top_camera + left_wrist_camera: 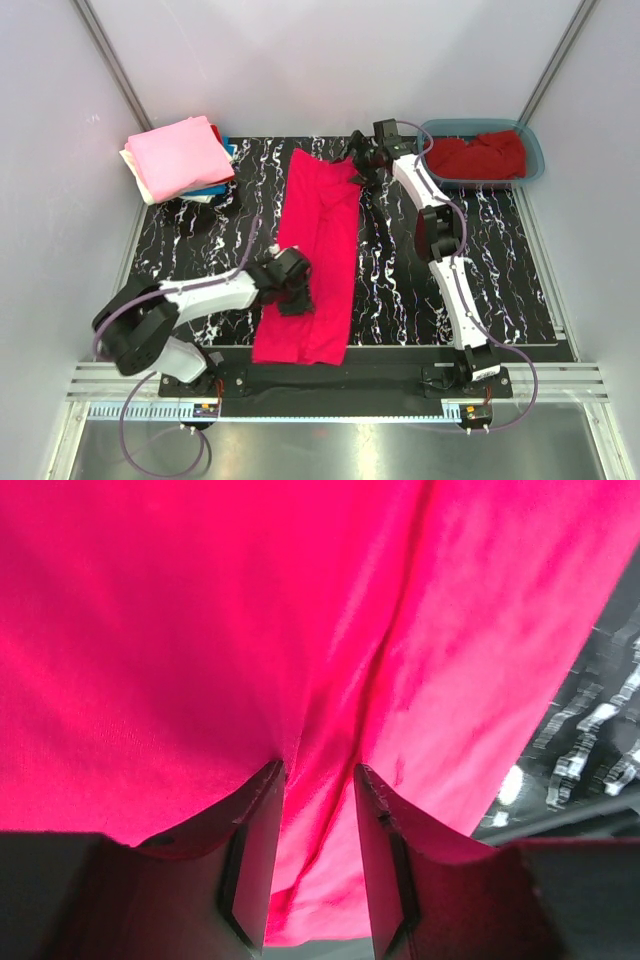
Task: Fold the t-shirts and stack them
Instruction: Fold the tshirt
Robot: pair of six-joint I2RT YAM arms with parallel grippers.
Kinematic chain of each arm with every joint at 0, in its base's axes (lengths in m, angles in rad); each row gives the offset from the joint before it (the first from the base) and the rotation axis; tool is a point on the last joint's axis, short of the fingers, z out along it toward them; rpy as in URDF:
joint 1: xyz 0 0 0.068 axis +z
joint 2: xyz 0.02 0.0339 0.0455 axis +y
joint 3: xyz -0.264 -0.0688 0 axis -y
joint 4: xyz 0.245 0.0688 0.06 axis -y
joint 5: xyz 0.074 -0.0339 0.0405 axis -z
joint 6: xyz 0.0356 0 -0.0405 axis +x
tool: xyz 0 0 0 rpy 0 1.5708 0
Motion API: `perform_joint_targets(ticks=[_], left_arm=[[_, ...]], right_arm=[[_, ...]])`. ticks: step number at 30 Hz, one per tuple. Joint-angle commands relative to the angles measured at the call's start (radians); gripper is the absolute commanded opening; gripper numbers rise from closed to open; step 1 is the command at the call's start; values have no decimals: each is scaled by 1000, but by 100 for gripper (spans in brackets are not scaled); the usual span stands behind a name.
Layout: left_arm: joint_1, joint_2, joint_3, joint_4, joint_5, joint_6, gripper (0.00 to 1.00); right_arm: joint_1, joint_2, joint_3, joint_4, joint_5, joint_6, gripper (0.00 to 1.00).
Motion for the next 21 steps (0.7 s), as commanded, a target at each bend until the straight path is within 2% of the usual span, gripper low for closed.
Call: perform_joint_targets(ticks=[1,8,18,21], left_arm=[[-61,84,66,77,64,-62,40],[-110,168,174,34,49,-46,39],[-121,4,287,-210,-115,-38,43],[-127,-46,329,-279,-156,-41,44]], right_arm=[[-1,93,34,102,46,22,100],[-24,143,54,228,88,88,100],[-67,131,60,269,183,138,100],[-81,104,43,315,148,163,100]])
